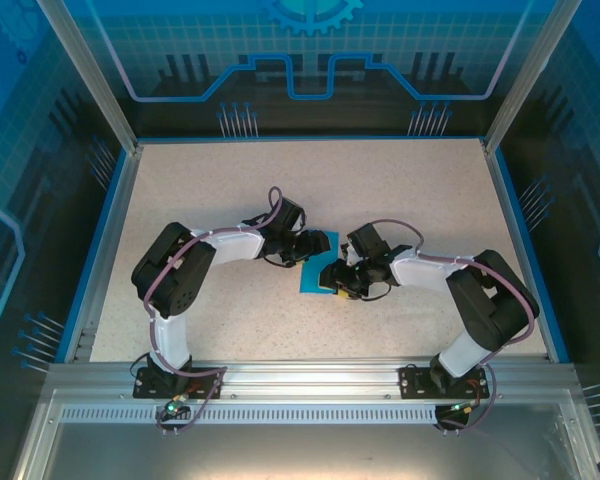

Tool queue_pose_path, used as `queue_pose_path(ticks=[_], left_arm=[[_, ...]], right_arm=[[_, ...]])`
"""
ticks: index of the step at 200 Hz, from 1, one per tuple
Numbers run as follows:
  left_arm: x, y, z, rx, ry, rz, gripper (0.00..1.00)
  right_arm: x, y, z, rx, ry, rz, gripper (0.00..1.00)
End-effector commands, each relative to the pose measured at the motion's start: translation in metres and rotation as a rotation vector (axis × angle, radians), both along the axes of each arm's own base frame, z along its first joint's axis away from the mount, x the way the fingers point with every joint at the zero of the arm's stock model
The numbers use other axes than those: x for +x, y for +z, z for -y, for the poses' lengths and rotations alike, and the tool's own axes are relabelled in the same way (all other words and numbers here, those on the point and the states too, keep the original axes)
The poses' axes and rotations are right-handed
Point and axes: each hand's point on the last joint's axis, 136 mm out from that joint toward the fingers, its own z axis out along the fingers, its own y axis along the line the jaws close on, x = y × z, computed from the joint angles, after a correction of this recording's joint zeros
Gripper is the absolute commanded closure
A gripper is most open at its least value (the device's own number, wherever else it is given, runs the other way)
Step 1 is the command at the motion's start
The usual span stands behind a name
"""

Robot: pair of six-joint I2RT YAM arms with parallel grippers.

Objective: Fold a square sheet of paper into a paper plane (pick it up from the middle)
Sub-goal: Third fold the triangle at the center of the table.

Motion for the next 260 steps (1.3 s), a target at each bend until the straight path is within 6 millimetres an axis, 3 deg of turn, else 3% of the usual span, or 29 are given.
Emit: queue_pose_path(ticks=[1, 91, 148, 202, 260], left_arm=[[-0.007, -0.019, -0.008, 0.028, 0.020, -0.078, 0.27], [-0.008, -0.014, -0.009, 0.025, 0.019, -0.070, 0.26], [-0.009, 0.010, -0.003, -0.035, 0.000, -0.024, 0.26], [-0.019, 0.032, 0.013, -0.170, -0.074, -0.002, 0.24], [-0.019, 0.017, 0.007, -0.113, -0.069, -0.003, 0.26]], right_arm=[[-0.005, 0.006, -0.003, 0.023, 0.001, -0.002, 0.53], [0.000, -0.002, 0.015, -0.021, -0.104, -0.017, 0.72], [-0.005, -0.005, 0.027, -0.044, -0.119, -0.031, 1.00], [-0.024, -0.005, 0.033, -0.071, -0.025, -0.055, 1.00], [-0.034, -0.001, 0.040, -0.089, 0.023, -0.067, 1.00]])
